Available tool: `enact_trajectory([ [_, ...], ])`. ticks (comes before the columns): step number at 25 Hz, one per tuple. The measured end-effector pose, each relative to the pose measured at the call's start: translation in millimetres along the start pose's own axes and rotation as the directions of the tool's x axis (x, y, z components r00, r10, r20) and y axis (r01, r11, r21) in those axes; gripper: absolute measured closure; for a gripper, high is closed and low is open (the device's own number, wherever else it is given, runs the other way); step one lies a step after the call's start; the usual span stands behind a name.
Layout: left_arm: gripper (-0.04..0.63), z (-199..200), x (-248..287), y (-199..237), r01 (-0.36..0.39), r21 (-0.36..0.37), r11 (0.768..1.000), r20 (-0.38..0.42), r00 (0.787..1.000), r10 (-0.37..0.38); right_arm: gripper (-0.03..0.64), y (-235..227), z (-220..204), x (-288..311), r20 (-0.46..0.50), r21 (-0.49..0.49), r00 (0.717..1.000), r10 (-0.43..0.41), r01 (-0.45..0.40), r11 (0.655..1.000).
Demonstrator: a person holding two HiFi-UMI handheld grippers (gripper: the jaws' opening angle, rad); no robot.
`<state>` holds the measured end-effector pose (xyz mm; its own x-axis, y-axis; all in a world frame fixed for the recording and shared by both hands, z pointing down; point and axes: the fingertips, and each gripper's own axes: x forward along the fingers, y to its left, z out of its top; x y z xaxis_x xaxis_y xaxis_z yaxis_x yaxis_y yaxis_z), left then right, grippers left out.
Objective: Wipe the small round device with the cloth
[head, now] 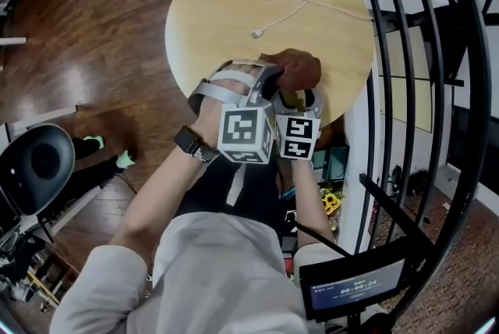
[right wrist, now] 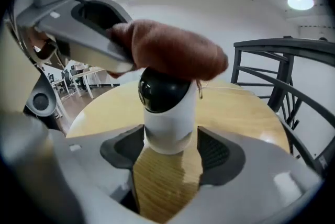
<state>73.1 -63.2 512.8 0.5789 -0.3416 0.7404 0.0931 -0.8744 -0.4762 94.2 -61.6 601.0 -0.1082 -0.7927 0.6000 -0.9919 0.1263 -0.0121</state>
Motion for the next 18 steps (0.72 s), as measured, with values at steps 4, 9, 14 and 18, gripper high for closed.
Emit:
enact_trajectory([
  [4,0.506,-7,2,-26,0.009,0.019,1.000,0.009,1.000,-0.009,0.299,-5,-22,-29,-0.008,-0.069,1.000,-0.016,0.015,0.998],
  [9,0.508,-20,5,-53,0.076,0.048,0.996,-0.029,0.997,-0.075,0.300,-28,-41,-54,0.018,-0.029,0.999,-0.044,0.045,0.999],
  [14,0.506,-41,29,-95,0.163,0.117,0.980,-0.118,0.982,-0.149,0.301,-46,-39,-61,0.054,0.045,0.995,-0.087,0.085,0.995],
  [18,0.508,-53,35,-126,0.213,0.130,0.968,-0.126,0.972,-0.197,0.318,-52,-41,-59,0.046,0.078,0.989,-0.144,0.140,0.987],
])
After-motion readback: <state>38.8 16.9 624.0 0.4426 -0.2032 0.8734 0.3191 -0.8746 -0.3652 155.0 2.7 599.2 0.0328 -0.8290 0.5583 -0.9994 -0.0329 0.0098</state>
